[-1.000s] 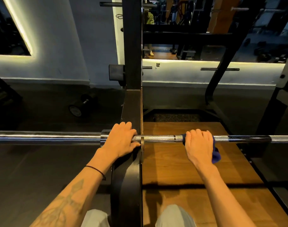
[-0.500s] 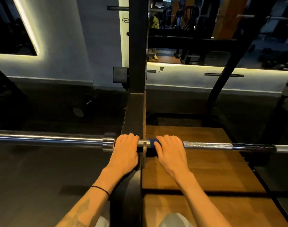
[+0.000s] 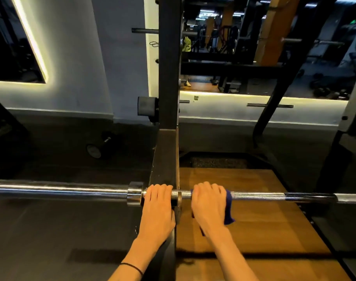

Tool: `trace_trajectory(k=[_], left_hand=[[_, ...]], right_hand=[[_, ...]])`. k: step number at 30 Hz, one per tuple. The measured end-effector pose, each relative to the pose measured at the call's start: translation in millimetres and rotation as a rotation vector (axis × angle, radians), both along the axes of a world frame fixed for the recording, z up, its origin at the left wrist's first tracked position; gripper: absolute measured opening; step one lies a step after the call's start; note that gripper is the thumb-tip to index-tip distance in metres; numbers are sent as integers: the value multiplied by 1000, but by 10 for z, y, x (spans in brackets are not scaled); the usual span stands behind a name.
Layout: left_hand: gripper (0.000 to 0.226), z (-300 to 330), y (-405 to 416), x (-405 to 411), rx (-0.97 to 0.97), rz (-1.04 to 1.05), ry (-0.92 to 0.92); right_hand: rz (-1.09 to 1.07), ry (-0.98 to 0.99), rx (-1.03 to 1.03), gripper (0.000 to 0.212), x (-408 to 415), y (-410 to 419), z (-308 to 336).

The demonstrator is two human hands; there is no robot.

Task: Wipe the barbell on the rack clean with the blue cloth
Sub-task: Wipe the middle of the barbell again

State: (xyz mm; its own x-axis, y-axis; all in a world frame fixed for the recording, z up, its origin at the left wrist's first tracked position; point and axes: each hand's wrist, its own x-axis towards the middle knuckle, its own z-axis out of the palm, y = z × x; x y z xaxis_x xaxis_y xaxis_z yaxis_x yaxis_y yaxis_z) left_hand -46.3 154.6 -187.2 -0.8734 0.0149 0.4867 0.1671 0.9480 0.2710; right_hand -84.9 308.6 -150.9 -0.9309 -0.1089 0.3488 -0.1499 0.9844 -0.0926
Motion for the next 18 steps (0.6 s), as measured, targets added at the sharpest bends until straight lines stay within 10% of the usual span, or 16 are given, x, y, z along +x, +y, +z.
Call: trace_trajectory(k=[6,18], left_hand=[[52,-21,-52,-74,41,-20,-47],[54,0,-65,-93,81,-45,19]], right_hand=[[294,137,-18,25,-80,213,-139],[-139,131,-149,47,-104,496,-136]])
